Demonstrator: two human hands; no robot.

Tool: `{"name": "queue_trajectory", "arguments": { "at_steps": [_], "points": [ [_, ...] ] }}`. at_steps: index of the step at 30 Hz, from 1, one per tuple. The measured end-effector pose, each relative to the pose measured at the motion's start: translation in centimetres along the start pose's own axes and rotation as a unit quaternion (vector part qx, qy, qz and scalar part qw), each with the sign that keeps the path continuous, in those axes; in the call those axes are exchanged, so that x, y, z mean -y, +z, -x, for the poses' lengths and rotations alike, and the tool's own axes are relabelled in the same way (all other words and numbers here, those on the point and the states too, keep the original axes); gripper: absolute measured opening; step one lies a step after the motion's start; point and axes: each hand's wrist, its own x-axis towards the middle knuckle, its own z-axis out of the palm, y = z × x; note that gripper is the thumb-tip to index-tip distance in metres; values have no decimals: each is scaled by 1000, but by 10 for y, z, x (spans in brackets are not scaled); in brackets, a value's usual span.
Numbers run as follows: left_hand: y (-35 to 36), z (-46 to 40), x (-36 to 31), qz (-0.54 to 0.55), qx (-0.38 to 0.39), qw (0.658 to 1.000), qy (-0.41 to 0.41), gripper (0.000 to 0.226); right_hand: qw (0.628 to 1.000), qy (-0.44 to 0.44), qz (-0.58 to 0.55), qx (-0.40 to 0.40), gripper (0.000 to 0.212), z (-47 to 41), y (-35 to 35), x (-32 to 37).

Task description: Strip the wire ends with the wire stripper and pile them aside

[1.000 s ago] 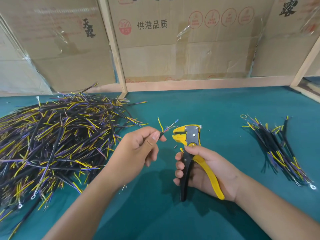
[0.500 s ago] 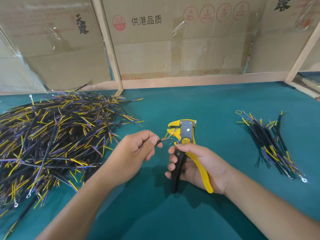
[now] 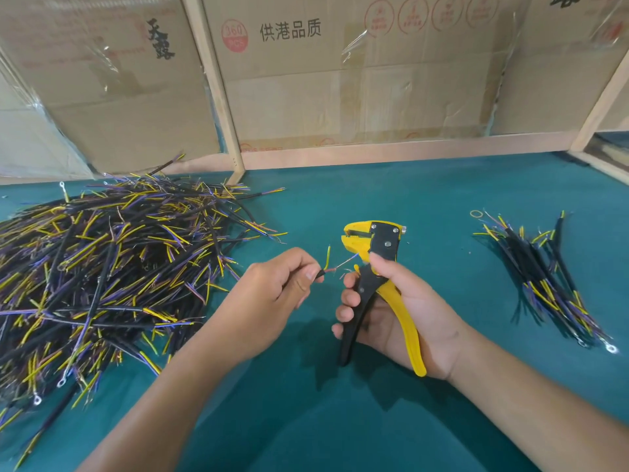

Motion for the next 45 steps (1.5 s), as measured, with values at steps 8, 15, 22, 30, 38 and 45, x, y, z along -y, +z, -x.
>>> {"name": "queue_trajectory", "arguments": {
  "at_steps": [8,15,22,30,38,45],
  "points": [
    [2,1,-2,-102,10,995,15,23,997,-50,54,-13,11,-1,-3,-4],
    [1,2,-10,-187,-12,981,48,32,996,-66,47,-37,16,-2,-1,-7],
    [-8,3,-14,-230,-38,969,82,46,994,-76,66,-43,8,0,1,-6],
    [-18,1,-5,-224,-98,968,59,27,994,-53,93,-23,15,5,-4,0],
    [-26,2,0,-156,-134,977,52,20,992,-5,106,62,17,12,-6,7],
    [-20,2,2,-114,-124,983,65,21,984,-14,125,129,21,17,-3,-1]
  ]
}}
